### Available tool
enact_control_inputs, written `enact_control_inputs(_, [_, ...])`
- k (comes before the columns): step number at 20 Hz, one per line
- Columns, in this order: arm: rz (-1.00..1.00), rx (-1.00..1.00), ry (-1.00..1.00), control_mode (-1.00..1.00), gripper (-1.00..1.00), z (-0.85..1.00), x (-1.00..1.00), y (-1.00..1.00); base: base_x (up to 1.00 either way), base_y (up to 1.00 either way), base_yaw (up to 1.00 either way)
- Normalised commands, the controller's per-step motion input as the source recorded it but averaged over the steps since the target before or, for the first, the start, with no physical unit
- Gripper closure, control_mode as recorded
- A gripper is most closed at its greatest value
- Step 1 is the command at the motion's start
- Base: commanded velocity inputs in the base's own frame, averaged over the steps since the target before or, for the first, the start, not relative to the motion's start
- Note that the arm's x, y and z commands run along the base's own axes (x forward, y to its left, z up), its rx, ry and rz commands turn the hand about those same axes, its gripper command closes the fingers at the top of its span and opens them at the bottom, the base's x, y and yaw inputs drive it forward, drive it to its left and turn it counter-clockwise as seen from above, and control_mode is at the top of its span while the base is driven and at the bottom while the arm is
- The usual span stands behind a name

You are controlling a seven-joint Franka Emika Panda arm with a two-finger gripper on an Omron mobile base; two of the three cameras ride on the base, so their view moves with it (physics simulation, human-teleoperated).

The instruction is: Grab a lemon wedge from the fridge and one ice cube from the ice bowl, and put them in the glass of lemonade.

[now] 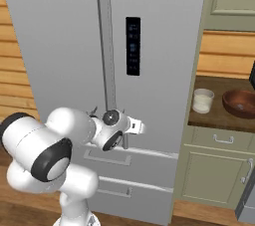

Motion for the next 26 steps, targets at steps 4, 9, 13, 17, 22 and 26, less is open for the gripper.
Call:
enact_control_inputs(4, [0.0,0.07,0.0,-1.0,1.0,0.38,-0.51,-1.0,0.0,0.0,0.0])
enact_control_inputs(9, [0.0,0.05,0.0,-1.0,1.0,0.6,-0.64,-0.99,0.0,0.0,0.0])
enact_control_inputs(13, [0.0,0.03,0.0,-1.0,1.0,0.28,-0.76,-1.0,0.0,0.0,0.0])
enact_control_inputs(17, [-0.01,0.09,-0.14,-1.0,1.0,0.0,-1.0,-0.98,0.0,0.0,0.0])
enact_control_inputs(22, [-0.06,0.07,-0.24,-1.0,-1.0,0.02,-0.96,-0.42,0.0,0.0,0.0])
enact_control_inputs(26, [0.0,0.01,-0.26,-1.0,-1.0,0.75,-0.86,-0.09,0.0,0.0,0.0])
